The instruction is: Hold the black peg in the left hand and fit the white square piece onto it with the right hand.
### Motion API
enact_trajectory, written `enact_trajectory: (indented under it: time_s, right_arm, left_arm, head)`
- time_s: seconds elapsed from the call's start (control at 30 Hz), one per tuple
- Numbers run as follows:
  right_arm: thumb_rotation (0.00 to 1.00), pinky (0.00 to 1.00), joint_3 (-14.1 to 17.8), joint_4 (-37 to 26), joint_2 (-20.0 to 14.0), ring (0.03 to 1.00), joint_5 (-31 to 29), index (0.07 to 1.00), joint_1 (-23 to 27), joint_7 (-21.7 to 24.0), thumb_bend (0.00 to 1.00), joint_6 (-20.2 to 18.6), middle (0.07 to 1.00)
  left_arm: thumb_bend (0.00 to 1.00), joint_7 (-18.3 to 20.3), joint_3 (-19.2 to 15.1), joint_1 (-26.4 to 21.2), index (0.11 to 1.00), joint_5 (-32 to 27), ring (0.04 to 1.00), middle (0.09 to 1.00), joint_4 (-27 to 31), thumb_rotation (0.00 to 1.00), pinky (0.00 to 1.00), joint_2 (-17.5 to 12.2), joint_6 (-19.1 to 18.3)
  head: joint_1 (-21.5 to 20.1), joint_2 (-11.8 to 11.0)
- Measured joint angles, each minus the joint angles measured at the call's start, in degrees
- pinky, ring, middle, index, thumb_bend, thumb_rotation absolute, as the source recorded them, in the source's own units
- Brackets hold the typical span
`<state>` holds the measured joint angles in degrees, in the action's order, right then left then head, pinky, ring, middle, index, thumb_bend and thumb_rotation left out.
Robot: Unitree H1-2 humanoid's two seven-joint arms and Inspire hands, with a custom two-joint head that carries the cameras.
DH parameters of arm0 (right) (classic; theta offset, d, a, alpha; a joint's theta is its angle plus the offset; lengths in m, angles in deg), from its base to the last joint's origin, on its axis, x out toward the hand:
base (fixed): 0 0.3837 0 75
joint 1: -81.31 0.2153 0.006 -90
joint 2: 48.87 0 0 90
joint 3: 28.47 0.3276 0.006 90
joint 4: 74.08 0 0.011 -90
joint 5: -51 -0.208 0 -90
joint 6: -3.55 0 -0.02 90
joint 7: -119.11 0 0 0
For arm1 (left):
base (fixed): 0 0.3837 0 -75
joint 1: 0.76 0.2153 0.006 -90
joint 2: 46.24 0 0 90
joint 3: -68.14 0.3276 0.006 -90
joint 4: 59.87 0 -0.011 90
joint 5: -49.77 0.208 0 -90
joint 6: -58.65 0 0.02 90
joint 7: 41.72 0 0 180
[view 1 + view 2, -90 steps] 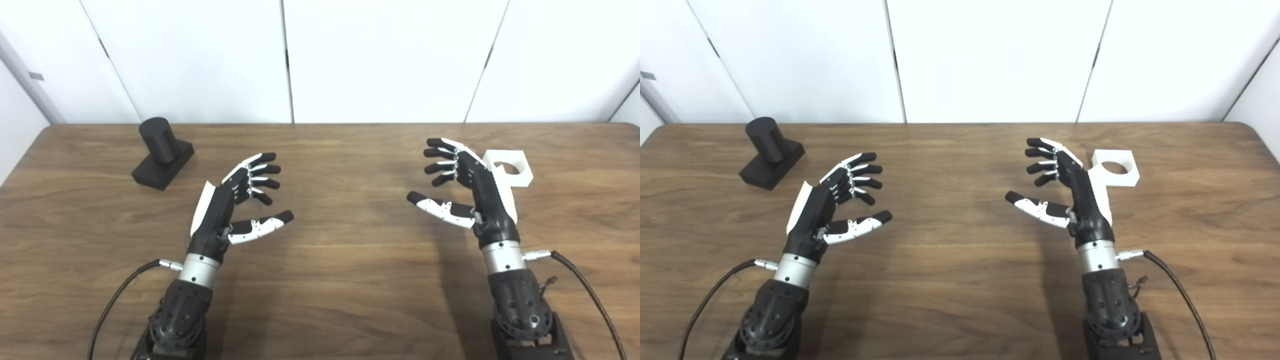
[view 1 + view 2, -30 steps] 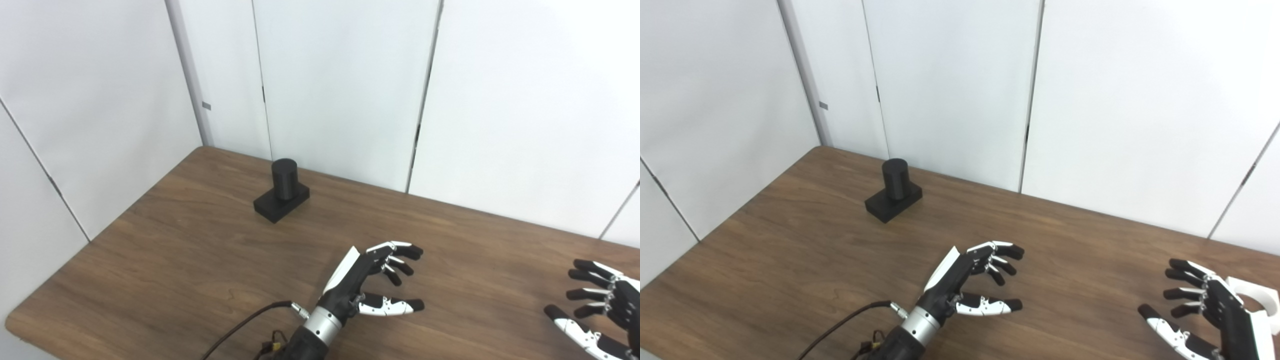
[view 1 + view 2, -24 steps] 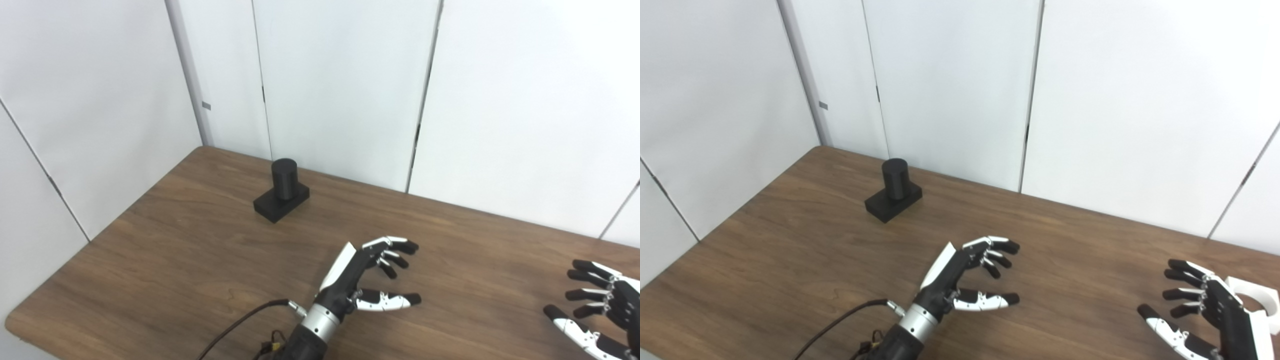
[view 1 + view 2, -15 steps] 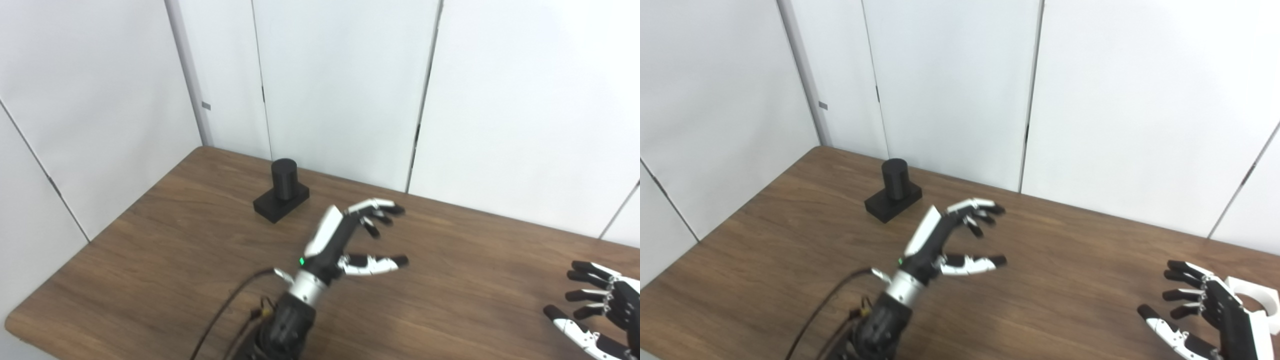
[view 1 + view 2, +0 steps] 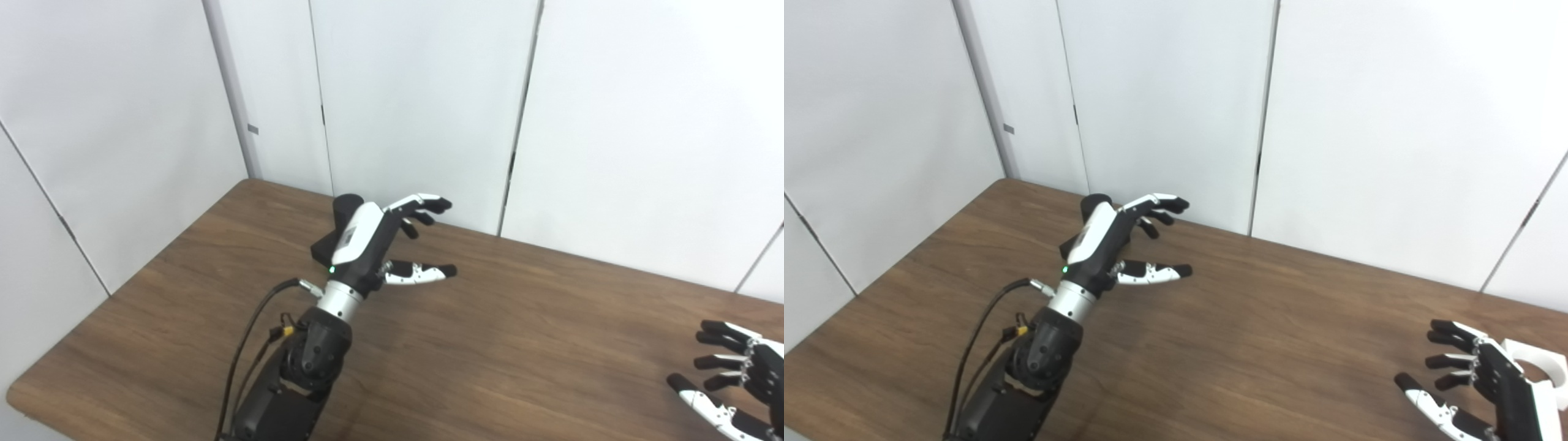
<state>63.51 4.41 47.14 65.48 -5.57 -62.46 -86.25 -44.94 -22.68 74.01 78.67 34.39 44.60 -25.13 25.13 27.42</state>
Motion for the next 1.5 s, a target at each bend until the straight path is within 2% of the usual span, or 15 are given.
enact_trajectory:
  time_s: [0.17, 0.27, 0.37, 0.47, 0.57, 0.67, 0.87, 1.07, 1.2, 1.3, 1.4, 1.5]
  right_arm:
    - [0.0, 0.4, 0.0, 0.0, 0.0, 0.554, -0.2, 0.69, 0.0, 0.0, 0.5, 0.0, 0.677]
    - [0.0, 0.4, 0.0, 0.1, 0.0, 0.554, -0.3, 0.689, 0.1, 0.0, 0.51, 0.0, 0.678]
    - [0.0, 0.4, 0.2, 0.1, 0.0, 0.549, -0.3, 0.684, 0.1, 0.0, 0.51, 0.0, 0.676]
    - [0.0, 0.39, 0.2, 0.1, 0.0, 0.545, -0.3, 0.679, 0.1, 0.0, 0.51, 0.0, 0.671]
    - [0.0, 0.39, 0.3, 0.1, 0.0, 0.544, -0.3, 0.68, 0.1, 0.0, 0.51, 0.0, 0.671]
    - [0.0, 0.38, 0.6, 0.1, 0.0, 0.532, -0.5, 0.679, 0.1, 0.0, 0.51, 0.0, 0.669]
    - [0.02, 0.39, 0.6, 0.4, -0.1, 0.54, -0.7, 0.677, 0.4, 0.0, 0.52, 0.3, 0.666]
    - [0.01, 0.38, 0.6, 0.4, -0.1, 0.533, -0.7, 0.674, 0.4, 0.0, 0.51, 0.3, 0.663]
    - [0.0, 0.38, 0.6, 0.4, -0.1, 0.53, -0.7, 0.672, 0.4, 0.0, 0.51, 0.4, 0.662]
    - [0.01, 0.38, 0.6, 0.4, -0.1, 0.528, -0.7, 0.671, 0.5, 0.0, 0.51, 0.4, 0.661]
    - [0.03, 0.38, 0.6, 0.5, -0.1, 0.524, -0.7, 0.667, 0.5, 0.0, 0.51, 0.4, 0.657]
    - [0.02, 0.37, 0.6, 0.5, -0.1, 0.522, -0.6, 0.664, 0.5, 0.0, 0.51, 0.4, 0.655]
  left_arm:
    - [0.83, -0.3, -2.0, -1.2, 0.742, 0.3, 0.68, 0.745, 0.1, 0.02, 0.59, -1.7, -2.0]
    - [0.83, -0.7, -3.2, -2.5, 0.738, 0.6, 0.685, 0.729, 0.1, 0.04, 0.62, -1.8, -4.4]
    - [0.83, -1.3, -3.4, -3.5, 0.753, 2.4, 0.721, 0.751, -0.1, 0.06, 0.63, -1.9, -6.7]
    - [0.84, -1.9, -3.4, -4.4, 0.75, 3.3, 0.682, 0.728, -0.9, 0.04, 0.57, -2.7, -7.5]
    - [0.87, -2.3, -2.7, -5.2, 0.738, 6.5, 0.655, 0.718, -3.0, 0.06, 0.54, -5.2, -8.1]
    - [0.87, -3.1, -2.6, -5.9, 0.747, 8.5, 0.683, 0.755, -4.3, 0.1, 0.52, -6.9, -8.1]
    - [0.89, -3.7, -1.7, -7.0, 0.785, 12.4, 0.795, 0.821, -7.1, 0.2, 0.66, -8.6, -10.8]
    - [0.96, -5.4, -0.9, -9.0, 0.807, 15.6, 0.888, 0.888, -10.2, 0.39, 0.71, -10.7, -13.1]
    - [0.99, -5.7, -0.1, -10.1, 0.807, 18.0, 0.906, 0.909, -12.0, 0.45, 0.73, -12.0, -15.9]
    - [1.0, -5.7, 0.5, -10.8, 0.809, 19.2, 0.925, 0.923, -13.9, 0.47, 0.79, -12.2, -18.5]
    - [1.0, -5.7, 1.4, -10.9, 0.813, 20.2, 0.95, 0.942, -14.6, 0.51, 0.79, -12.3, -20.5]
    - [1.0, -5.1, 2.6, -11.3, 0.827, 21.4, 0.991, 0.976, -15.8, 0.55, 0.84, -12.4, -23.6]
  head:
    - [0.1, -0.1]
    - [0.2, -0.1]
    - [0.2, 0.1]
    - [0.1, 0.1]
    - [0.0, 0.1]
    - [0.1, 0.0]
    - [0.1, 0.0]
    - [0.1, 0.0]
    - [0.1, 0.0]
    - [-0.2, -0.1]
    - [-0.2, -0.1]
    - [-0.3, -0.1]
